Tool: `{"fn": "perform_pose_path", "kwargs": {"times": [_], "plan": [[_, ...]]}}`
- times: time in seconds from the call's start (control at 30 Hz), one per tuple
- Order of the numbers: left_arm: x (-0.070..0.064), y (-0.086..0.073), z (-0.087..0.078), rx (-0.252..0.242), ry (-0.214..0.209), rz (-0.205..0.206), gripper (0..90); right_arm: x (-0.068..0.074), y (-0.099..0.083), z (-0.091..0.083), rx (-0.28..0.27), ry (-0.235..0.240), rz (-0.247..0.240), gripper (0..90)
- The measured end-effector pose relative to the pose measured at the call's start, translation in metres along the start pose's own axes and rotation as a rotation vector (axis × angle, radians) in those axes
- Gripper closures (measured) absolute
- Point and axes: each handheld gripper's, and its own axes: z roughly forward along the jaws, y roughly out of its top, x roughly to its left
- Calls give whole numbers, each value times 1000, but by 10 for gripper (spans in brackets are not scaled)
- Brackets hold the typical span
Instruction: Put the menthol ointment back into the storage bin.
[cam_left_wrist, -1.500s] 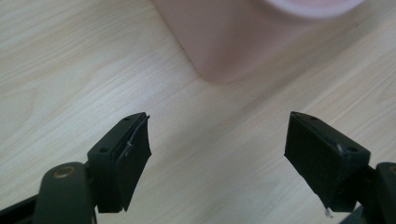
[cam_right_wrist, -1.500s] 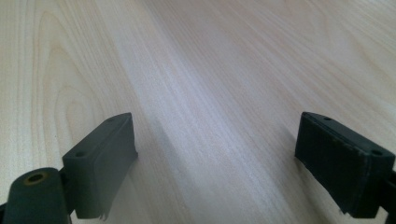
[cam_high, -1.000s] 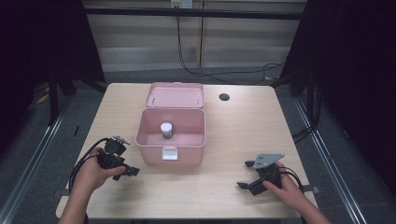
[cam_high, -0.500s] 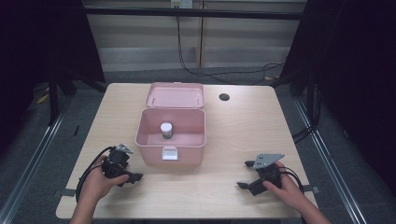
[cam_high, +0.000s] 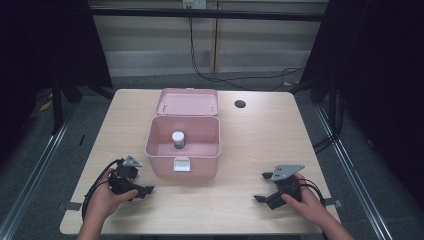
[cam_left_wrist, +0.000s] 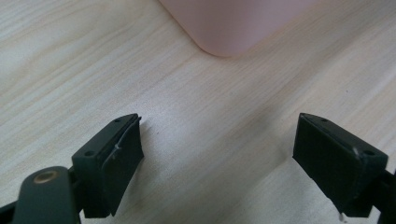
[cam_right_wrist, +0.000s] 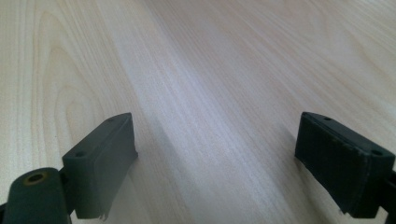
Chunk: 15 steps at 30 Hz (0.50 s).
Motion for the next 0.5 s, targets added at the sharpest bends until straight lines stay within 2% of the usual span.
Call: {"fn": "perform_pose_path", "kwargs": {"times": [0.3, 0.4, 0.43, 0.5], "plan": [[-5, -7, 5, -55, 27, 43, 66, 0, 0, 0, 1, 1, -3, 119], [-5, -9, 7, -72, 27, 53, 22, 0, 0, 0, 1, 0, -2, 119], [-5, -11, 8, -84, 14, 57, 8, 0, 0, 0, 1, 1, -3, 119], [-6, -12, 9, -90, 26, 73, 0, 0, 0, 0, 1, 0, -3, 119]]}}
